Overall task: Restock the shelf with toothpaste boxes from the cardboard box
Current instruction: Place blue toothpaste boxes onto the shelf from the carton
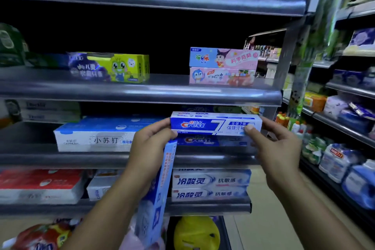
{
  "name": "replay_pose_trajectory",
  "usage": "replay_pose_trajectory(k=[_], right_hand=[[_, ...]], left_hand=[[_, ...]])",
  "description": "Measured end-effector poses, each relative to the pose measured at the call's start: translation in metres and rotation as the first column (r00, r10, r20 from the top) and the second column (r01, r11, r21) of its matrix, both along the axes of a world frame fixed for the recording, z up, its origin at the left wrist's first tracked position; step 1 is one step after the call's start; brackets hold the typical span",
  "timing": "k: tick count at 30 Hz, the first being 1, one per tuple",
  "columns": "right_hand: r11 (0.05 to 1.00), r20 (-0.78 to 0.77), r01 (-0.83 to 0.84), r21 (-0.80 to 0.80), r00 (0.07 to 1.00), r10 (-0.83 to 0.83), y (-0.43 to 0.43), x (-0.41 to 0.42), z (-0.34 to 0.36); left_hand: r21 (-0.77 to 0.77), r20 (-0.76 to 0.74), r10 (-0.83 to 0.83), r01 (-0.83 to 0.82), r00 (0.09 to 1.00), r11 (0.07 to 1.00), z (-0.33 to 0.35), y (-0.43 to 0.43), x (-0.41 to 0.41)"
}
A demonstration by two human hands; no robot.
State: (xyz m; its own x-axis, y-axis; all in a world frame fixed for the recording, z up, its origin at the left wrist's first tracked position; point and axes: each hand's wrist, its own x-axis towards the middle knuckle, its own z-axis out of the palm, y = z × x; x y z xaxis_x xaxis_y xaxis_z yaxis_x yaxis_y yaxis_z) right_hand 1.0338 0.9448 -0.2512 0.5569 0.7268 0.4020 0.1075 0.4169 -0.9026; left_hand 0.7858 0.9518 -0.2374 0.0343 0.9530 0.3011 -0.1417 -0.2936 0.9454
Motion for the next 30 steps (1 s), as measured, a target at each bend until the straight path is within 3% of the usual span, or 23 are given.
replay_pose_trajectory(k=[8,13,16,19,22,25,27,30], right_hand=[[0.990,0.144,0.075,-0.118,0.988,-0.058,0.051,0.017,0.013],[0.942,0.266,0.019,-0.334,0.961,0.075,0.060,0.022,0.006],[0.933,0.289,-0.006,-0.359,0.950,0.118,0.057,0.024,0.004],[0.939,0.281,0.038,-0.342,0.958,0.064,0.046,0.023,0.005],[0.980,0.310,0.112,-0.163,0.949,-0.057,0.013,0.012,-0.001],[0.980,0.227,-0.147,-0.136,0.958,0.176,-0.028,-0.016,-0.019],[0.905,0.196,-0.369,-0.210,0.891,0.409,-0.051,-0.039,-0.035],[0.815,0.250,-0.471,-0.339,0.790,0.560,-0.065,-0.067,-0.054]], left_hand=[[-0.125,-0.116,0.078,-0.093,0.990,0.988,0.018,0.038,0.013],[-0.163,-0.315,0.128,-0.186,0.941,0.969,0.015,0.051,0.025],[-0.162,-0.386,0.136,-0.212,0.912,0.964,0.013,0.049,0.027],[-0.139,-0.294,0.176,-0.224,0.940,0.965,0.014,0.044,0.026],[-0.113,-0.112,0.253,-0.265,0.961,0.958,0.013,0.035,0.023],[-0.194,0.044,0.296,-0.282,0.954,0.940,0.018,0.026,0.020],[-0.275,0.151,0.300,-0.251,0.942,0.928,0.022,0.020,0.020],[-0.365,0.273,0.267,-0.158,0.924,0.918,0.023,0.011,0.022]])
